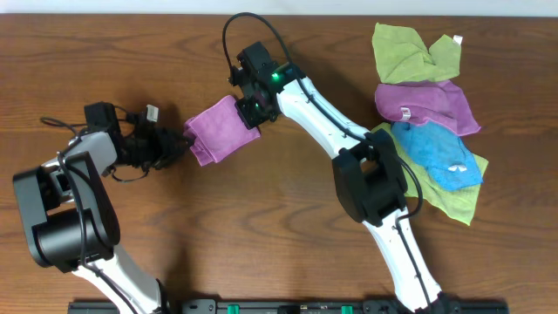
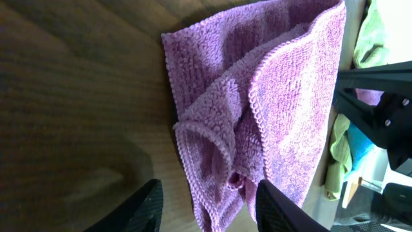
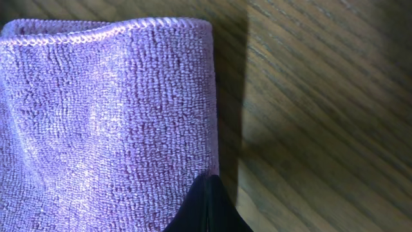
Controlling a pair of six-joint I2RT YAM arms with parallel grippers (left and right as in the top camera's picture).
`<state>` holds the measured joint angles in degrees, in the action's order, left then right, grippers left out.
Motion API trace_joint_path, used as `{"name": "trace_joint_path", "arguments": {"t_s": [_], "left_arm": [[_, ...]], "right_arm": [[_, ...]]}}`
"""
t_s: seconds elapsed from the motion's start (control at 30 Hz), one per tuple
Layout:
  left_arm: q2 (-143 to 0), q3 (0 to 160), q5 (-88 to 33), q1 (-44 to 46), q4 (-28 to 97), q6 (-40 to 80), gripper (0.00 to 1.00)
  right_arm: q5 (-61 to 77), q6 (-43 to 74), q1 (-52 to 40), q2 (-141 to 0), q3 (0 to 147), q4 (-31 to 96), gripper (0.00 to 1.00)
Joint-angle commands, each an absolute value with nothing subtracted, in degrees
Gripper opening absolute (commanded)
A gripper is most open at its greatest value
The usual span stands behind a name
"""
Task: Fold the cloth
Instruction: 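Release the right gripper and carry the bundle to the far-left with the left gripper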
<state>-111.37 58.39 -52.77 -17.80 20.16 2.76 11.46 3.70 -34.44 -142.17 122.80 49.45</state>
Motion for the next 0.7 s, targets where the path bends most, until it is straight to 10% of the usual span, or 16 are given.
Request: {"name": "trace_joint_path", "arguments": {"t_s": [0.0,0.67], "left_arm": [[-112.2,56.7,-54.1,-18.0,18.5,1.8,0.5],[-112.2,52.6,-50.8,-12.8,8.9,6.9,0.59]], "right_arm": [[10.3,5.6,-34.5,-143.2,122.9,49.0,0.01],[12.9,6.8,-38.0,-144.1,122.9,48.7,0.02]]}}
